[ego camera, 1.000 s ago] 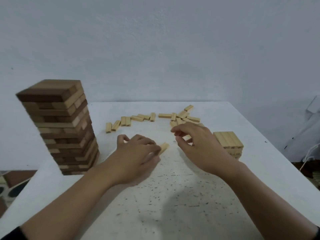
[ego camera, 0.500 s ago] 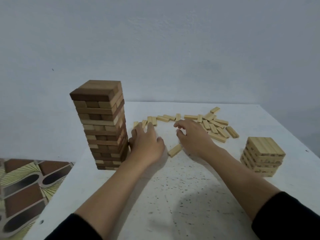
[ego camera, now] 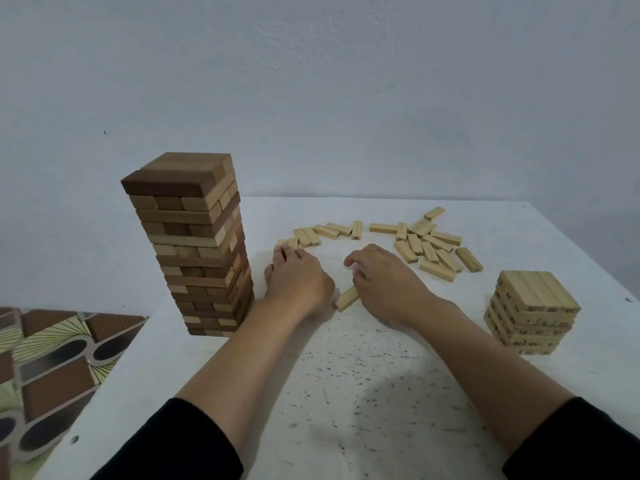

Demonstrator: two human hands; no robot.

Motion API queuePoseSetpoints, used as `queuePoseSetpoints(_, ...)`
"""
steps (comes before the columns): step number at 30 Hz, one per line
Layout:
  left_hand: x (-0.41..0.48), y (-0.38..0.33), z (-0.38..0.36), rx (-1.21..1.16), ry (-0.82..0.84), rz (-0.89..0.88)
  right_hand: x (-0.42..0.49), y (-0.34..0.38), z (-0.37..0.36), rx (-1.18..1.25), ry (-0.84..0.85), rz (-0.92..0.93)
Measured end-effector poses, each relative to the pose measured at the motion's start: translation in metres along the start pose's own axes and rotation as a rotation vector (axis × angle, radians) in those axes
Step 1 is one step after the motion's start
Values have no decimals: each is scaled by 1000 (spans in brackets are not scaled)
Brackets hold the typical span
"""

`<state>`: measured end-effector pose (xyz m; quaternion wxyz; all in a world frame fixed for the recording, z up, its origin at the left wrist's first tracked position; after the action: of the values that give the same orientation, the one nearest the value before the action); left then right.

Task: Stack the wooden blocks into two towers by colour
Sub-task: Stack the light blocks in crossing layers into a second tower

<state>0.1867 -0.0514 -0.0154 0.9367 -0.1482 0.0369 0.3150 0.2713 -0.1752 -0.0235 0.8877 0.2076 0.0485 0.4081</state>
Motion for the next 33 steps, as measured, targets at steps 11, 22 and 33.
queuePoseSetpoints(11, -67, 6, 4, 198, 17, -263, -41, -1, 4, -164, -44, 130)
queuePoseSetpoints(22, -83, 30, 2, -146, -151, -598, -56, -11, 3, 129, -49, 258)
queuePoseSetpoints(33, -72, 27, -3, -362, -121, -614, -65, -20, 6, 163, 3, 211)
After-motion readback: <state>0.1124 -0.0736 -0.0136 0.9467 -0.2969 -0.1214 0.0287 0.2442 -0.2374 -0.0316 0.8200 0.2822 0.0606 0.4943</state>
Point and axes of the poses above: each hand's wrist, its own x-axis towards the middle knuckle, its own z-axis out of the back of the hand, y = z × x, the point moved 1 cm from there along x, towards the middle knuckle, and after that the axes turned 4 degrees about -z, right-handed, at the moved point
